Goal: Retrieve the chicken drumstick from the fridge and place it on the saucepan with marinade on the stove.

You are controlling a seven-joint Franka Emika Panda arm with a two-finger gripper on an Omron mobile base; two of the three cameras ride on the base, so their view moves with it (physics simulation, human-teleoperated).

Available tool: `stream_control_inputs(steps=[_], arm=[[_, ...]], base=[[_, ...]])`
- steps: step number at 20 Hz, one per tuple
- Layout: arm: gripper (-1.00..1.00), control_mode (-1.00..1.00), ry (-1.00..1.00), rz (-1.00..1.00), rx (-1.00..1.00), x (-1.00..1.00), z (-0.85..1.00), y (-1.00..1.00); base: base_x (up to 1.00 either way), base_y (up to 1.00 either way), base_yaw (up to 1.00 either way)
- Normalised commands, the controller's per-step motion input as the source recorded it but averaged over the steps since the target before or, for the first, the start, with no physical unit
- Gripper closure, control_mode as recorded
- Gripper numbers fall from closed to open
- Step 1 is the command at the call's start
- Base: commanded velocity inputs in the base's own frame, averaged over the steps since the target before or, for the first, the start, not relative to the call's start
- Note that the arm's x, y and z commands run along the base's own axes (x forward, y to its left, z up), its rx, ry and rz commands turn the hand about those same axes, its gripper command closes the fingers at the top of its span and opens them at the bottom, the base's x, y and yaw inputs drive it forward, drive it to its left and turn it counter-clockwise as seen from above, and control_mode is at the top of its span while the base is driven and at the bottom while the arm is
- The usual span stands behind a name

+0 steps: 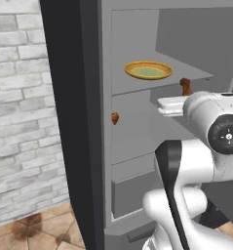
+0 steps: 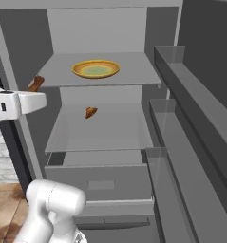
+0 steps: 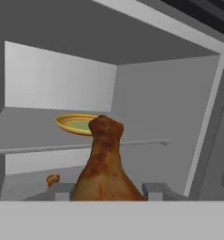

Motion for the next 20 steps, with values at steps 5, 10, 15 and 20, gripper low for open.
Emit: stream_control_inputs(steps=[5, 10, 15, 20], arm=[[1.0, -1.0, -0.01, -0.09, 0.0, 0.17, 0.23, 0.58], [1.0, 1.0, 0.0, 0.0, 0.0, 0.0, 0.0, 0.0], [1.0, 1.0, 0.0, 0.0, 0.0, 0.0, 0.0, 0.0], [1.0, 1.0, 0.0, 0.0, 0.0, 0.0, 0.0, 0.0]], base=[[0.0, 0.0, 0.0], [0.15, 0.5, -0.09], [-0.06, 0.71, 0.0], [-0.21, 0.87, 0.0]])
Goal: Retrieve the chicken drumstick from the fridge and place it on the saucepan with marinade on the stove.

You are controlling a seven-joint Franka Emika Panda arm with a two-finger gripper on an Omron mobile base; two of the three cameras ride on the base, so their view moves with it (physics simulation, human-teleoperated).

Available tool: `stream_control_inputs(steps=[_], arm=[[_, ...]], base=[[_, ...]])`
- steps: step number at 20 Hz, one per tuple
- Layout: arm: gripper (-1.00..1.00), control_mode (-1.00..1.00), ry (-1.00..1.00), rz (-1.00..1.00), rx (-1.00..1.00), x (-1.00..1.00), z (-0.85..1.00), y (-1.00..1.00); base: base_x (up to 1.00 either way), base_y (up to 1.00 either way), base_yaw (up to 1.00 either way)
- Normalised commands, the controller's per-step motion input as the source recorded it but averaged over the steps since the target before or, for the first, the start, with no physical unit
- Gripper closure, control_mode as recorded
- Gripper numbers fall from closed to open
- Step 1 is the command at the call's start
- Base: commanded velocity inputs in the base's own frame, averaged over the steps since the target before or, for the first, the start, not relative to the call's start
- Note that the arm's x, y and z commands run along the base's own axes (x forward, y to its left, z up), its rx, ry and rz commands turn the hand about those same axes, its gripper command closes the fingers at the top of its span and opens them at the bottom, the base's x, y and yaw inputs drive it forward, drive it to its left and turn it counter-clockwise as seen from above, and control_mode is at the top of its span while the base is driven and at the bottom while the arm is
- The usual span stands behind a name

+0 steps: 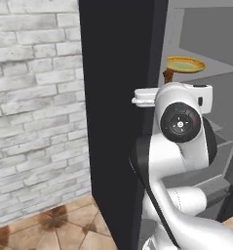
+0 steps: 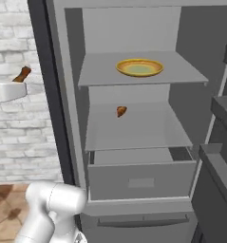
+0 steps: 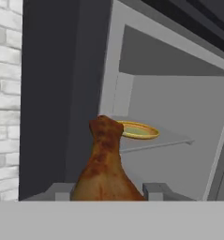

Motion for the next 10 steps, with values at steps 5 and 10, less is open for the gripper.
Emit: stream_control_inputs(steps=[5, 10], arm=[[1.0, 1.0, 0.0, 0.0, 0.0, 0.0, 0.0, 0.0], [1.0, 1.0, 0.0, 0.0, 0.0, 0.0, 0.0, 0.0]], base=[[-0.52, 0.41, 0.0], [-0.67, 0.05, -0.02]])
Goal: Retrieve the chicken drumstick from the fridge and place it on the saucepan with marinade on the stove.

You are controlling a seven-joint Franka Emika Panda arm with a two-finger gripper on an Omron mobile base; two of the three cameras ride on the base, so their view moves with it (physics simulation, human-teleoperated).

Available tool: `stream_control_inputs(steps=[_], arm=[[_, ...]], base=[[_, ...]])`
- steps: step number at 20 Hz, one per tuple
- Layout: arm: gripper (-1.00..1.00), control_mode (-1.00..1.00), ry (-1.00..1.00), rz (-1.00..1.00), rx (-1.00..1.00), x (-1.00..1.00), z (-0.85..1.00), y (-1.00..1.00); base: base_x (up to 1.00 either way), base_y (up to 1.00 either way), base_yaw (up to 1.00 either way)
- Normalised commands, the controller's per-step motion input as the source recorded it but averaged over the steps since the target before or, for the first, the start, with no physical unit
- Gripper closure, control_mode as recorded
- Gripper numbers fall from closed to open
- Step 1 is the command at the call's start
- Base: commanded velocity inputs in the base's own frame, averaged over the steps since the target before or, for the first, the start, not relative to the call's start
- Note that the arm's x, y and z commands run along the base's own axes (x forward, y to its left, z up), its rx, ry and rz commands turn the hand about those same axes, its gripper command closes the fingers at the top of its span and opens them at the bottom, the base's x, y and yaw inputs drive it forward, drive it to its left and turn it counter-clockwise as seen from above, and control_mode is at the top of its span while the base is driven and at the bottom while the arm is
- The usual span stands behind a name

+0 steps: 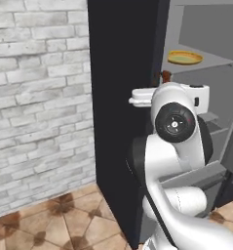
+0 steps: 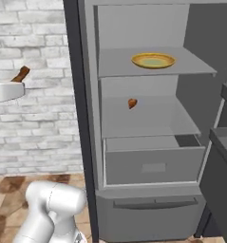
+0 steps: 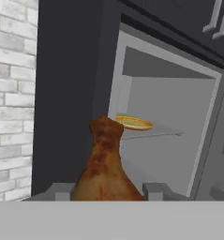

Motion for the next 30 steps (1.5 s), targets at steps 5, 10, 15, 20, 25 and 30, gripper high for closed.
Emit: stream_control_inputs(steps=[5, 10, 15, 20, 25, 30], arm=[[1.0, 1.0, 0.0, 0.0, 0.0, 0.0, 0.0, 0.0], [1.0, 1.0, 0.0, 0.0, 0.0, 0.0, 0.0, 0.0], [1.0, 1.0, 0.0, 0.0, 0.0, 0.0, 0.0, 0.0], [1.0, 1.0, 0.0, 0.0, 0.0, 0.0, 0.0, 0.0], [1.0, 1.0, 0.0, 0.0, 0.0, 0.0, 0.0, 0.0], [1.0, 1.0, 0.0, 0.0, 0.0, 0.0, 0.0, 0.0]], base=[[-0.79, 0.1, -0.09], [-0.66, 0.12, -0.24], [-0.46, 0.12, -0.38], [-0.27, 0.01, -0.51], [-0.07, 0.01, -0.62], [-0.02, 0.0, -0.63]])
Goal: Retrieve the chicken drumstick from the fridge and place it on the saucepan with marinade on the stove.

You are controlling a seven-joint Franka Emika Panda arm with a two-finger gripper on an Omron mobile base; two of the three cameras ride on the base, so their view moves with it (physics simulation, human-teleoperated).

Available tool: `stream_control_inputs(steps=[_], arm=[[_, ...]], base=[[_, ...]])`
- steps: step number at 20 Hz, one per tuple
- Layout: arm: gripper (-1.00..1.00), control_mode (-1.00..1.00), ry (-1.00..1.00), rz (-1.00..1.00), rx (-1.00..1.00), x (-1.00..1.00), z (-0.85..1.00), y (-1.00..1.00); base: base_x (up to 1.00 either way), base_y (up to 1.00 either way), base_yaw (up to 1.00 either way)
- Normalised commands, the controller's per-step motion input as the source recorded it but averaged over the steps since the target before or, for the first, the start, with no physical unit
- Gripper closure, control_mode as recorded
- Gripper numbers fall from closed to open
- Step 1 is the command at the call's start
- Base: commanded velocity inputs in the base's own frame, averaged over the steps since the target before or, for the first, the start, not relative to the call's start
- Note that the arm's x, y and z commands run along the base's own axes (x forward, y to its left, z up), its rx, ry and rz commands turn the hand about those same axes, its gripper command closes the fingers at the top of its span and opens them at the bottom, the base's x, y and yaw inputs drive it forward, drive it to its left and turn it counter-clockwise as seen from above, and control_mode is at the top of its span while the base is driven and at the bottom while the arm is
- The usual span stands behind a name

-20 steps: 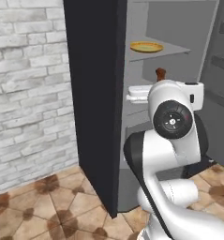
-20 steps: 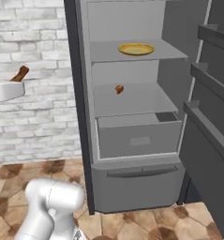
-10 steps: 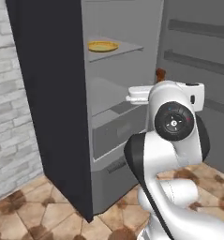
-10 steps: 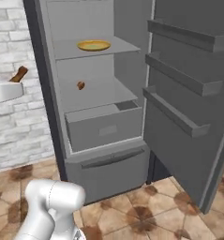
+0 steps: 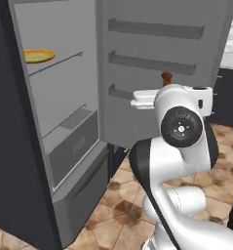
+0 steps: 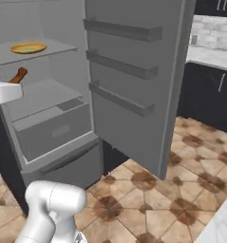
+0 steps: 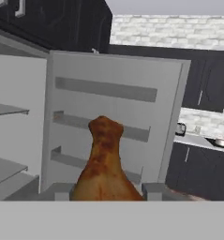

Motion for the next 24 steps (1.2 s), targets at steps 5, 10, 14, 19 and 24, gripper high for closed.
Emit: stream_control_inputs(steps=[5, 10, 14, 19, 24], arm=[[1.0, 1.0, 0.0, 0.0, 0.0, 0.0, 0.0, 0.0], [1.0, 1.0, 0.0, 0.0, 0.0, 0.0, 0.0, 0.0], [1.0, 1.0, 0.0, 0.0, 0.0, 0.0, 0.0, 0.0], [1.0, 1.0, 0.0, 0.0, 0.0, 0.0, 0.0, 0.0], [1.0, 1.0, 0.0, 0.0, 0.0, 0.0, 0.0, 0.0]], base=[[-0.01, 0.0, -0.52], [0.0, 0.0, -0.39], [0.0, 0.0, -0.34], [-0.12, -0.02, -0.32], [-0.47, 0.0, -0.3]])
